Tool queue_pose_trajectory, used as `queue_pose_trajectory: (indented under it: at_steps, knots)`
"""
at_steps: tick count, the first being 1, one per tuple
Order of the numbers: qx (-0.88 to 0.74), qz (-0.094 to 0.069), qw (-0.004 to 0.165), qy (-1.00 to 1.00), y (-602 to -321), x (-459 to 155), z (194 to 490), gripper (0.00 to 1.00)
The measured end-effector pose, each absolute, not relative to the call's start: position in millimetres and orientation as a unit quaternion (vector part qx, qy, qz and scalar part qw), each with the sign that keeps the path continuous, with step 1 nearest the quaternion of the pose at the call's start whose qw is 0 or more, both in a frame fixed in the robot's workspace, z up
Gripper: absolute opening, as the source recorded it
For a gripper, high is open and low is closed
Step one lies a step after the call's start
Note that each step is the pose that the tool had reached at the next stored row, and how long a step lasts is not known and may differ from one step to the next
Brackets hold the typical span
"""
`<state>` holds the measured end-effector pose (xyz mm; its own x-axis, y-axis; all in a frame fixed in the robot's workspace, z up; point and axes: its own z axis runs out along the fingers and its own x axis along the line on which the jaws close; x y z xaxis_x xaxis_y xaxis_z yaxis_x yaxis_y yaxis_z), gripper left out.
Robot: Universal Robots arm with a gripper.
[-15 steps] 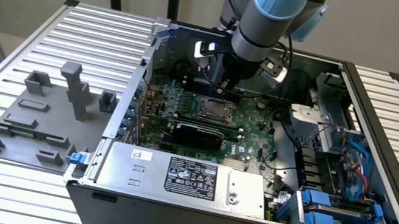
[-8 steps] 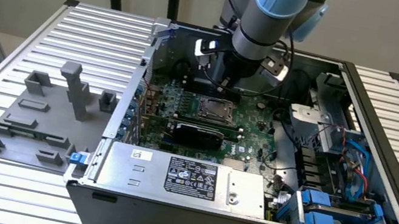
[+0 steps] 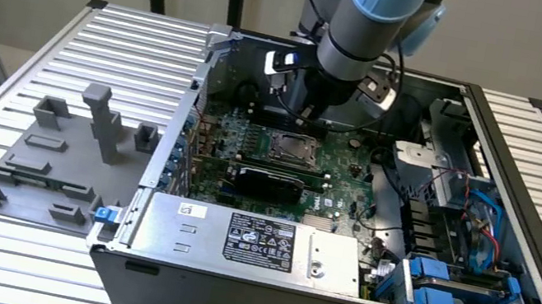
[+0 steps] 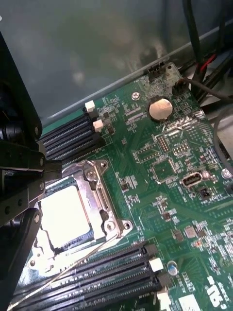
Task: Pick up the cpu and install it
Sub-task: 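Install the first cpu locking lever, then install the second cpu locking lever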
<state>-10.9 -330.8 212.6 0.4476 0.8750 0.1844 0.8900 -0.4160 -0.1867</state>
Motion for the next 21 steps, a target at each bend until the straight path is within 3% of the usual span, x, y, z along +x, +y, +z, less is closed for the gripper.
queue_pose_trajectory:
  at_steps: [21]
  knots:
    - [-0.841, -0.030, 0.132, -0.525, -341.1, -12.5, 216.0, 0.11]
